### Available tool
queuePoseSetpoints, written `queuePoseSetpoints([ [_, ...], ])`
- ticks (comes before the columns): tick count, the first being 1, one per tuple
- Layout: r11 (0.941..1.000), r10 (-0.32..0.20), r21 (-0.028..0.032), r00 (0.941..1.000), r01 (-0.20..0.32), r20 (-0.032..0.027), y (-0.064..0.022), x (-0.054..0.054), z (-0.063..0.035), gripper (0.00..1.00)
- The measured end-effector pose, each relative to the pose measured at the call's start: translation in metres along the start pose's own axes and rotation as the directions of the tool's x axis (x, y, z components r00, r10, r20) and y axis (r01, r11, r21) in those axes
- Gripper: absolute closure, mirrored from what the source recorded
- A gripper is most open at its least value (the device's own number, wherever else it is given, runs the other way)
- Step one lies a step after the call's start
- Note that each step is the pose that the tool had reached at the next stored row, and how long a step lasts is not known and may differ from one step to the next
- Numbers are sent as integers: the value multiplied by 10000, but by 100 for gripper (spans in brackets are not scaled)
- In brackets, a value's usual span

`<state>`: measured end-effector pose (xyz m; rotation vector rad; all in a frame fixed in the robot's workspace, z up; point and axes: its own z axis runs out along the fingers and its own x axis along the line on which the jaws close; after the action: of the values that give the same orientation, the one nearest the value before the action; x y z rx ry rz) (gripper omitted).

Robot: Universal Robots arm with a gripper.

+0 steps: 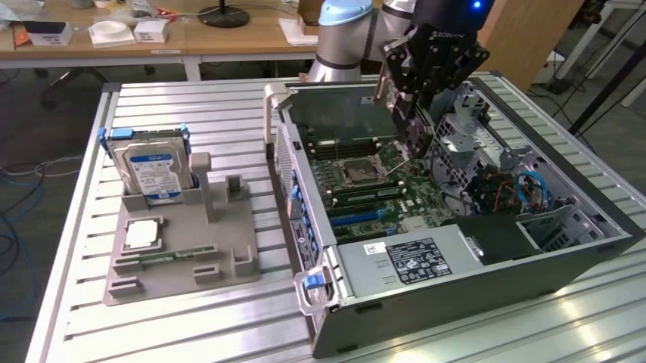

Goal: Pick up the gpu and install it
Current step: 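Pick up the gpu and move the gpu toward the slot, then insert the gpu into the slot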

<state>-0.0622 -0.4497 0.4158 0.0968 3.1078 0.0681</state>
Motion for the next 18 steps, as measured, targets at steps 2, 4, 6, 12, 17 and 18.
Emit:
queuePoseSetpoints([
  [2, 10000, -1, -1, 10000, 1, 0, 2, -42, 2, 74],
  [4, 10000, -1, 0, 10000, 1, 0, 5, -84, 3, 74],
  [6, 10000, 0, -1, 10000, 0, 0, 7, -122, 5, 74],
  [12, 10000, -1, 0, 10000, 1, 0, 12, -204, 7, 74],
  [17, 10000, 0, -1, 10000, 0, 0, 12, -205, 7, 74],
  [18, 10000, -1, -1, 10000, 1, 1, 13, -205, 7, 74],
])
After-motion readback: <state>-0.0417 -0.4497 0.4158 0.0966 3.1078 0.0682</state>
